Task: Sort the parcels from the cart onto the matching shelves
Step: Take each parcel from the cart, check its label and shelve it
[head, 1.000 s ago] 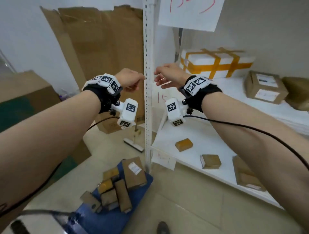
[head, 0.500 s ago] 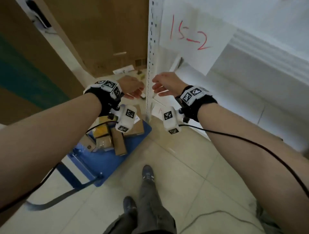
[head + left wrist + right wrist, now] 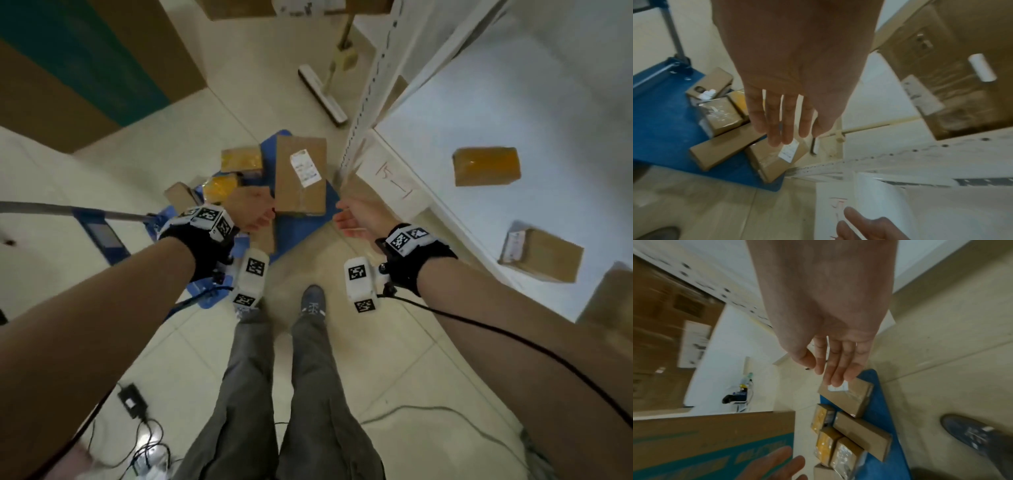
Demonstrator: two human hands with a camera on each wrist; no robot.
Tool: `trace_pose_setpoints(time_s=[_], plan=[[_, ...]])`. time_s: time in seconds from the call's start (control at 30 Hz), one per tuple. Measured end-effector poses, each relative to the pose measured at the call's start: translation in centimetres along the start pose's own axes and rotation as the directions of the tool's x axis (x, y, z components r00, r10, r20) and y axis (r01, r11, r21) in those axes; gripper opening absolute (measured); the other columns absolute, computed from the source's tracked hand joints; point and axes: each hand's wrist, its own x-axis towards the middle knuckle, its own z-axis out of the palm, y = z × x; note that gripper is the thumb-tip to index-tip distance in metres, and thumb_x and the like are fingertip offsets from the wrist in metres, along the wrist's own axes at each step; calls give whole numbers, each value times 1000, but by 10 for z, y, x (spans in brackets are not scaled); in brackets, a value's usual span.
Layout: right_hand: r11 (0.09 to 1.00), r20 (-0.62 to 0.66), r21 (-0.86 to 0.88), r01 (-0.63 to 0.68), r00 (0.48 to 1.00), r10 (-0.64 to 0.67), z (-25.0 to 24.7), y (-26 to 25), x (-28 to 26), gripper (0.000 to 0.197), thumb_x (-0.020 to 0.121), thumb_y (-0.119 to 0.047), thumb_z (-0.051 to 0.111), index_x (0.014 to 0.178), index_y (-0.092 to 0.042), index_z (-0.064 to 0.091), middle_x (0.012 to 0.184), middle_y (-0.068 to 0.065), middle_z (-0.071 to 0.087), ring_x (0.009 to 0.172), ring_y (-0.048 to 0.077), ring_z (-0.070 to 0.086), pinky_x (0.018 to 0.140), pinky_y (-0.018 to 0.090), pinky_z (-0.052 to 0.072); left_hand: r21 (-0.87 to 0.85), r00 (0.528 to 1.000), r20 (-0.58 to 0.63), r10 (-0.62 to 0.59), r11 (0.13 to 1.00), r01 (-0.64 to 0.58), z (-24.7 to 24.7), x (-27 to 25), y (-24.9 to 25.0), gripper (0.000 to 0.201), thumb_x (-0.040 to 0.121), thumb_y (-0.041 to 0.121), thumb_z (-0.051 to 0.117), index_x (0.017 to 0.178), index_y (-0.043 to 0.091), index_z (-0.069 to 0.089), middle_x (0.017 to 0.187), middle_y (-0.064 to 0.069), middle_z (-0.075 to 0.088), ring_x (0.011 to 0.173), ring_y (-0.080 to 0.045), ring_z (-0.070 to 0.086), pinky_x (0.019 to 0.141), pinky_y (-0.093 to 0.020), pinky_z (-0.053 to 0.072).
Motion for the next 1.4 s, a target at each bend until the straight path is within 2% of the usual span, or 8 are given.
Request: trace_pose_setpoints(time_s=[0.27,0.5,0.63,0.83,1.0,1.17,1.3,1.4], plan=[[988,-4,65,-138,990,139,53,88,82,20,105,-21,46,119,-8,51,87,11,62,68,19,59,61,29,49,-240,966,64,-252,935,260,15,79,-147,14,103,20,48,104,9,57,95,-12,58,69,-20,58,62,-29,44],[986,2,46,-160,987,160,109,112,139,10,103,-17,42,107,-8,45,96,18,63,69,22,61,64,33,50,-287,975,-10,-223,935,211,11,118,-219,33,95,5,61,126,9,50,110,-21,58,67,-21,57,51,-26,51],[985,10,45,-168,986,168,142,113,168,16,106,-20,43,93,-12,50,94,15,64,73,22,62,70,33,54,-205,976,-51,-211,959,196,0,150,-247,50,86,17,75,131,16,51,125,-15,58,98,-33,65,84,-44,56],[980,65,29,-198,978,196,192,117,207,22,105,-20,44,87,-13,53,92,11,63,81,24,60,94,42,52,-203,973,-119,-199,964,172,-17,206,-276,70,86,30,75,145,14,40,147,-13,44,128,-35,51,98,-52,49],[983,111,-5,-184,977,183,232,115,243,25,104,-24,48,114,-6,62,111,11,63,93,27,61,71,37,56,-211,973,-121,-197,963,169,-31,253,-293,77,63,44,79,126,7,54,119,-16,62,104,-27,61,87,-40,52],[987,80,-26,-156,984,158,261,108,281,20,100,-29,51,80,-25,51,94,1,54,82,17,55,103,44,48,-220,984,-121,-134,970,106,-44,301,-311,105,48,57,77,136,6,53,128,-10,62,109,-27,62,65,-24,50],[980,141,99,-170,978,155,274,102,290,13,101,-25,53,90,-22,57,121,5,57,116,22,55,111,44,43,-330,975,-137,-177,936,124,-47,295,-290,46,87,22,74,126,14,52,122,0,54,110,-13,51,79,-19,44],[980,219,110,-166,966,139,282,102,293,22,102,-28,50,121,-19,58,137,-3,53,128,18,50,111,39,40,-392,960,-202,-191,915,100,-47,307,-296,74,90,19,71,149,2,29,144,-2,42,129,-15,44,95,-22,42]])
